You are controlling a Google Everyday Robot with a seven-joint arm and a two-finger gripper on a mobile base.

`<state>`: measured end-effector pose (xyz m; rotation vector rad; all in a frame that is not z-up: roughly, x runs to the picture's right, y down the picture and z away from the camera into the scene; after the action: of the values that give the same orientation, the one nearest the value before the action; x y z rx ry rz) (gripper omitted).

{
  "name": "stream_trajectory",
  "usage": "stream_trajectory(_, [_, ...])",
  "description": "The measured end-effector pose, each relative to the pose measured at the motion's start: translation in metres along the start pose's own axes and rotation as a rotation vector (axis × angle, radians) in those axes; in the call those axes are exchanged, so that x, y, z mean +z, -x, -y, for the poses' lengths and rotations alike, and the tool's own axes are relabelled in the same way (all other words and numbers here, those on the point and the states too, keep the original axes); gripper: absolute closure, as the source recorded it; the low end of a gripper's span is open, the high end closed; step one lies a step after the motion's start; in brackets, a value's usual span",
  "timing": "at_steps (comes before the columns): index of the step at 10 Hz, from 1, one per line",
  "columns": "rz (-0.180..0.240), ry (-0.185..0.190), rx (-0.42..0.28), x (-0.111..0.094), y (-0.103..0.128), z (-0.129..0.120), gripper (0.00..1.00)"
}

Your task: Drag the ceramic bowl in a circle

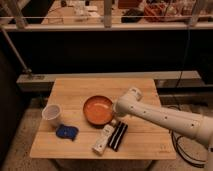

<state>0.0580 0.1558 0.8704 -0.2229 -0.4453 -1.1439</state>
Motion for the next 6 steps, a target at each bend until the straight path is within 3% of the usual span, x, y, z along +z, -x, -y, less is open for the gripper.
stream_trajectory(4, [0.022,-0.051,-0.149,0.02,0.009,0.074,0.93])
stream_trajectory(6, [0.007,-0.067,-0.186,0.02,-0.007,0.097,0.93])
